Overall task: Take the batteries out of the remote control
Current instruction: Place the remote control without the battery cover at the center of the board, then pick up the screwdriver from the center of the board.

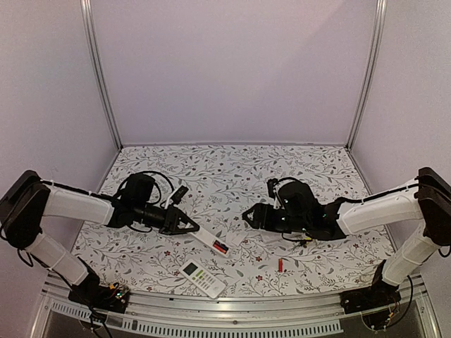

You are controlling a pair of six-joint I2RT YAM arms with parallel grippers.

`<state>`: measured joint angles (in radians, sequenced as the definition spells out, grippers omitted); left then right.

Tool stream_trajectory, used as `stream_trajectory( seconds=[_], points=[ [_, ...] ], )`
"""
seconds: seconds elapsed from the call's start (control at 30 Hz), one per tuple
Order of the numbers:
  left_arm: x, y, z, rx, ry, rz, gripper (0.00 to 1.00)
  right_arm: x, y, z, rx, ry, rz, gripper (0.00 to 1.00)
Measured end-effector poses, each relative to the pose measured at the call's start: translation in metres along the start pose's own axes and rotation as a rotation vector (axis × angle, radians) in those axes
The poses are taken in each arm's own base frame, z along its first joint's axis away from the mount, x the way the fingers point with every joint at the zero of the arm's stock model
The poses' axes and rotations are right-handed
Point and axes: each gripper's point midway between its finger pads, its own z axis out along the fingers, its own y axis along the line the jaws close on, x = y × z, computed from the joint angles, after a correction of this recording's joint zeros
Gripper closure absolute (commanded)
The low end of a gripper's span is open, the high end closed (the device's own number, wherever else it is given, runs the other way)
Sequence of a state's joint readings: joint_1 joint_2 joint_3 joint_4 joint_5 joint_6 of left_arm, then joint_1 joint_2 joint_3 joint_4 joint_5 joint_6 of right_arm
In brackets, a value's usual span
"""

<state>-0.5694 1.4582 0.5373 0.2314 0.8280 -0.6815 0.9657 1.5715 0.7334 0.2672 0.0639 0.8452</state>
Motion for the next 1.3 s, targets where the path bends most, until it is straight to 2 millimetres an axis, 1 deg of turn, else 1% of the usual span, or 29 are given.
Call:
stream_trajectory(
  seconds=[0.1,0.13,0.23,0.27,0.37,0.43,0.5,0.53,0.6,0.8,0.93,1.03,1.13,1.2,1.3],
  points=[
    [-0.004,0.001,0.012,0.009,0.047,0.019,1.0,-0.003,-0.006,-0.008,0.042,-0.012,-0.007,0.22],
    [-0.004,0.002,0.016,0.011,0.063,0.023,1.0,-0.01,-0.003,-0.015,0.039,-0.03,-0.005,0.2],
    [-0.005,0.007,0.026,0.016,0.111,0.023,1.0,-0.018,-0.004,-0.03,0.06,-0.062,0.0,0.16],
    [-0.003,0.01,0.028,0.016,0.127,0.02,0.97,-0.019,-0.006,-0.034,0.069,-0.069,0.003,0.14],
    [0.002,0.012,0.033,0.032,0.172,0.007,0.83,-0.019,-0.018,-0.047,0.109,-0.084,0.014,0.08],
    [0.002,0.012,0.034,0.034,0.184,0.012,0.72,-0.017,-0.03,-0.054,0.149,-0.087,0.027,0.06],
    [0.002,0.013,0.035,0.015,0.19,0.021,0.6,-0.013,-0.046,-0.061,0.208,-0.086,0.045,0.05],
    [0.002,0.016,0.035,-0.005,0.191,0.025,0.54,-0.012,-0.052,-0.064,0.235,-0.087,0.053,0.05],
    [0.003,0.024,0.036,-0.059,0.193,0.023,0.45,-0.011,-0.068,-0.073,0.304,-0.095,0.082,0.05],
    [0.004,0.048,0.035,-0.255,0.194,0.058,0.23,-0.014,-0.111,-0.103,0.488,-0.14,0.182,0.05],
    [0.0,0.061,0.026,-0.395,0.163,0.096,0.15,-0.011,-0.136,-0.12,0.599,-0.147,0.231,0.05],
    [-0.014,0.061,0.011,-0.484,0.097,0.129,0.13,-0.006,-0.152,-0.129,0.673,-0.143,0.259,0.07],
    [-0.035,0.051,-0.011,-0.558,-0.016,0.172,0.11,0.0,-0.162,-0.137,0.723,-0.136,0.282,0.11],
    [-0.045,0.042,-0.022,-0.577,-0.08,0.196,0.1,0.003,-0.167,-0.14,0.747,-0.134,0.296,0.13],
    [-0.055,0.028,-0.039,-0.59,-0.16,0.219,0.1,0.007,-0.173,-0.14,0.776,-0.128,0.308,0.18]
  ],
)
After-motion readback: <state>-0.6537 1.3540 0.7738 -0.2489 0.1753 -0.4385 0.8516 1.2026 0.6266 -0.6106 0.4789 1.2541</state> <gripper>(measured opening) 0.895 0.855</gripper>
